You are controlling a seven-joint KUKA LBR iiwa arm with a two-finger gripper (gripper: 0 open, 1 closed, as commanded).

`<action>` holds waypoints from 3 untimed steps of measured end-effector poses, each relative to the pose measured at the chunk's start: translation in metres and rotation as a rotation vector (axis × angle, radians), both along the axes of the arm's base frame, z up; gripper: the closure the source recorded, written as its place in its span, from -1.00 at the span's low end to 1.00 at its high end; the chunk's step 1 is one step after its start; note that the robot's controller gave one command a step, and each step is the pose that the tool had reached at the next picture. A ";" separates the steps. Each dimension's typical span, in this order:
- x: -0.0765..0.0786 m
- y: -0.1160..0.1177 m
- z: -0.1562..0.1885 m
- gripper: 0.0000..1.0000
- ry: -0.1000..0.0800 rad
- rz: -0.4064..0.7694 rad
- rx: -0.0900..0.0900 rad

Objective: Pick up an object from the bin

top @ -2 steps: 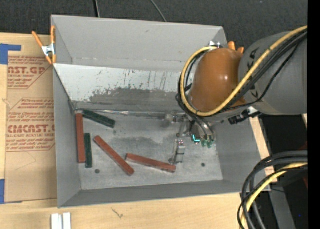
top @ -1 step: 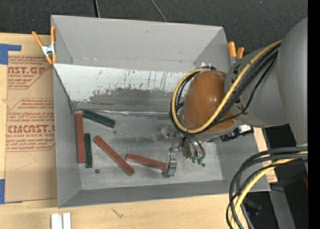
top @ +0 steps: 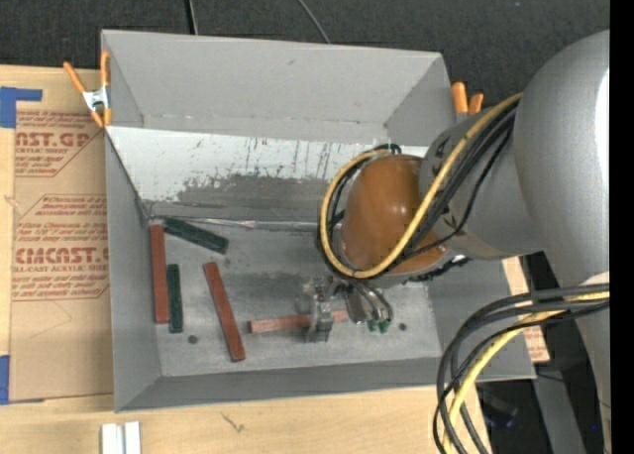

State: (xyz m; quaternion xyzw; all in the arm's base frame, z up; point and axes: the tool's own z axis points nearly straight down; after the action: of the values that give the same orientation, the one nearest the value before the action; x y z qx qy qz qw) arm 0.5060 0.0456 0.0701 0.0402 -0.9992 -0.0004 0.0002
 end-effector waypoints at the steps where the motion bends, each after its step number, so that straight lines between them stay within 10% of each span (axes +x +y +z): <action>1: 0.000 0.000 0.000 1.00 0.000 0.000 0.000; 2: -0.024 -0.012 0.127 1.00 -0.001 0.007 -0.001; 3: -0.024 -0.012 0.127 1.00 -0.001 0.006 0.000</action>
Offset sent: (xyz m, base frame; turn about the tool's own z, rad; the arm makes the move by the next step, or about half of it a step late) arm -0.0242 -0.0123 0.1272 -0.0064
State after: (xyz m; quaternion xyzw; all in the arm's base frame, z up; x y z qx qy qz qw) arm 0.4819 0.0338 0.1967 0.0433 -0.9991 -0.0001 -0.0002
